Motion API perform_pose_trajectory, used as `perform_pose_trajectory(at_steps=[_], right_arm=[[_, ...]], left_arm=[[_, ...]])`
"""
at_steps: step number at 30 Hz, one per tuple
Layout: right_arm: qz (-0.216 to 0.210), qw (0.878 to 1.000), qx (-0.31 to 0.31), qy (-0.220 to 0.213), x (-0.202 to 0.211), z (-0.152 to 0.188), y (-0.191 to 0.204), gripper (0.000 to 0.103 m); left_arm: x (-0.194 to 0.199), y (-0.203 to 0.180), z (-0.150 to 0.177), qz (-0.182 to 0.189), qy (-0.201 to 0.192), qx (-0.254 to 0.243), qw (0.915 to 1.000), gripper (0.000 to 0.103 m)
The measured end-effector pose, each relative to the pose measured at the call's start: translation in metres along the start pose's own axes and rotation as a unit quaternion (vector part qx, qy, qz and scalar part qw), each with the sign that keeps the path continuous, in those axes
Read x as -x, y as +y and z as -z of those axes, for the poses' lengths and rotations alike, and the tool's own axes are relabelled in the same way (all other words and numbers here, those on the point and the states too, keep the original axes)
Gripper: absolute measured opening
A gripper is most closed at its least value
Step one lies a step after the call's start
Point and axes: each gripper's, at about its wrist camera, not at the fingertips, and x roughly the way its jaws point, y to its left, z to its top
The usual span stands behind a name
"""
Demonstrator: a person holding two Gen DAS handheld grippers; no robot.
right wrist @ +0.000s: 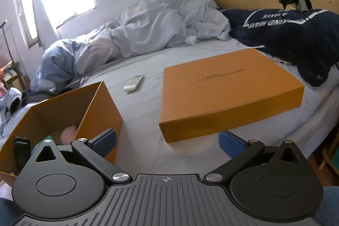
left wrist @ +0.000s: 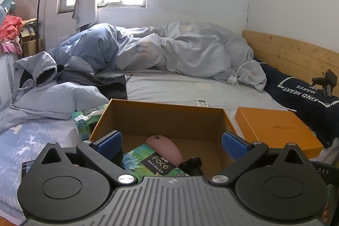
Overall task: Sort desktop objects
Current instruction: 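Open the left gripper and withdraw it from the brown box, then move both grippers to opposite edges of the orange Miaoweitu box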
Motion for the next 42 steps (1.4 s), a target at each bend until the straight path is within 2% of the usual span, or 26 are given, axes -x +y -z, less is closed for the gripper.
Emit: perform_pose_trajectory(at_steps=[13, 18, 26, 30, 33, 38, 42], right_arm=[[0.002, 1.000, -0.023, -0.009, 0.006, -0.010, -0.024, 0.103], [0.001, 0.998, -0.055, -0.011, 0.006, -0.022, -0.048, 0.103], [0.034, 0.998, -0.046, -0.029, -0.001, -0.047, -0.097, 0.103], [0.057, 0.996, -0.054, -0.038, -0.012, -0.062, -0.128, 0.103], [0.067, 0.996, -0.047, -0.028, -0.026, -0.073, -0.150, 0.103], [0.060, 0.998, -0.023, -0.003, -0.056, -0.086, -0.174, 0.103], [0.056, 0.997, -0.061, 0.009, -0.085, -0.089, -0.201, 0.103]], left_arm=[[-0.007, -0.026, 0.003, 0.024, 0.009, -0.032, 0.9991, 0.103], [-0.016, -0.049, 0.003, 0.047, 0.017, -0.044, 0.9978, 0.103], [-0.038, -0.096, 0.003, 0.090, 0.033, -0.060, 0.9937, 0.103], [-0.057, -0.127, 0.001, 0.109, 0.040, -0.063, 0.9912, 0.103], [-0.074, -0.148, 0.000, 0.117, 0.050, -0.065, 0.9897, 0.103], [-0.107, -0.173, -0.002, 0.125, 0.073, -0.063, 0.9875, 0.103], [-0.139, -0.191, 0.000, 0.116, 0.088, -0.063, 0.9874, 0.103]])
